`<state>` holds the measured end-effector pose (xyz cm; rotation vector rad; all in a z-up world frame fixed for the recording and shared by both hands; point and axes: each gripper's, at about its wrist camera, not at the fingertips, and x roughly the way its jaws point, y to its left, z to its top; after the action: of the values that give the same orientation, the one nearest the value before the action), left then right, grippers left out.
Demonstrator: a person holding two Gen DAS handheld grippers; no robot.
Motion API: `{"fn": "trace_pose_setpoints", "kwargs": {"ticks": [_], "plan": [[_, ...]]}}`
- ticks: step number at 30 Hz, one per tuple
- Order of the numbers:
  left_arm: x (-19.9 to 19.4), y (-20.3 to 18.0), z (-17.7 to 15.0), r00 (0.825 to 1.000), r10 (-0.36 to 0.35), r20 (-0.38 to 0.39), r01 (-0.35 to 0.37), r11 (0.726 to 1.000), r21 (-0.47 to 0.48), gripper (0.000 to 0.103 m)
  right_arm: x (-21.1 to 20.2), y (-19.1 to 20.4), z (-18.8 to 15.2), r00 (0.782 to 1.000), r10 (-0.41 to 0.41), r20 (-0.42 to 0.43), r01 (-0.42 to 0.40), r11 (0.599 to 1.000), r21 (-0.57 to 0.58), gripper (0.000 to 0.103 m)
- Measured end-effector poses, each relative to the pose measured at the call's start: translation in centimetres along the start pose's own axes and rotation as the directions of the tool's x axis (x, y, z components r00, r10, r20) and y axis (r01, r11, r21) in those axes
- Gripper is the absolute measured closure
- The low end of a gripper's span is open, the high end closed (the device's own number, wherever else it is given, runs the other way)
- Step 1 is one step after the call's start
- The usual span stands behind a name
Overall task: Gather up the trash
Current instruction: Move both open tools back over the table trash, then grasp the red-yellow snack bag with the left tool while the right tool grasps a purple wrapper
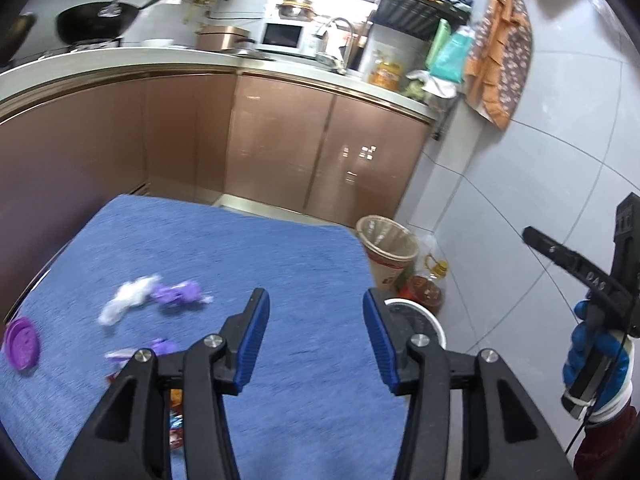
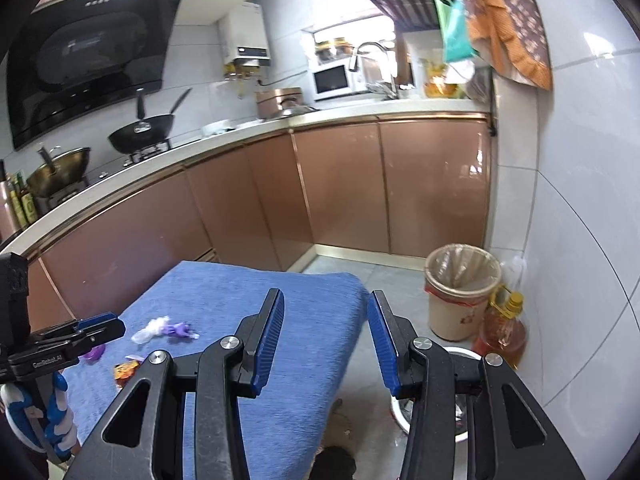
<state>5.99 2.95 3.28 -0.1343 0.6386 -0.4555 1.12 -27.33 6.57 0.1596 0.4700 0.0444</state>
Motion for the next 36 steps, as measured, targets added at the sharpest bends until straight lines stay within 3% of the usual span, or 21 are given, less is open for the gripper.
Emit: {"fn": "trace_pose_setpoints", "kwargs": {"ticks": [9, 20, 24, 27, 36], "plan": [[-3.8, 7.9, -2.4, 0.996, 0.087, 0.023, -0.084, 0.992, -0.095, 0.051, 0.3, 4.2, 0.1, 0.998, 0.062, -0.005, -0.062, 0.997, -0.056, 0.059], [-4.7, 16.2, -4.7, 0.989, 0.147, -0.007, -0.146, 0.969, -0.200, 0.051, 4.7, 7.5, -0.7, 0.990, 0.116, -0.077, -0.123, 0.988, -0.094, 0.059], [-3.1, 18.8, -5.2, 0.991, 0.126, -0.047, -0.134, 0.958, -0.253, 0.051, 7.2, 8.9, -1.3, 0.984, 0.134, -0.118, -0.147, 0.983, -0.110, 0.059], [-1.0, 20.5, -5.9, 0.993, 0.068, -0.096, -0.095, 0.947, -0.307, 0.051, 9.5, 10.1, -1.9, 0.976, 0.152, -0.156, -0.172, 0.978, -0.121, 0.059], [4.6, 23.1, -6.9, 0.981, -0.020, -0.192, -0.053, 0.929, -0.365, 0.051, 16.5, 13.9, -4.1, 0.938, 0.215, -0.271, -0.258, 0.957, -0.135, 0.059]]}}
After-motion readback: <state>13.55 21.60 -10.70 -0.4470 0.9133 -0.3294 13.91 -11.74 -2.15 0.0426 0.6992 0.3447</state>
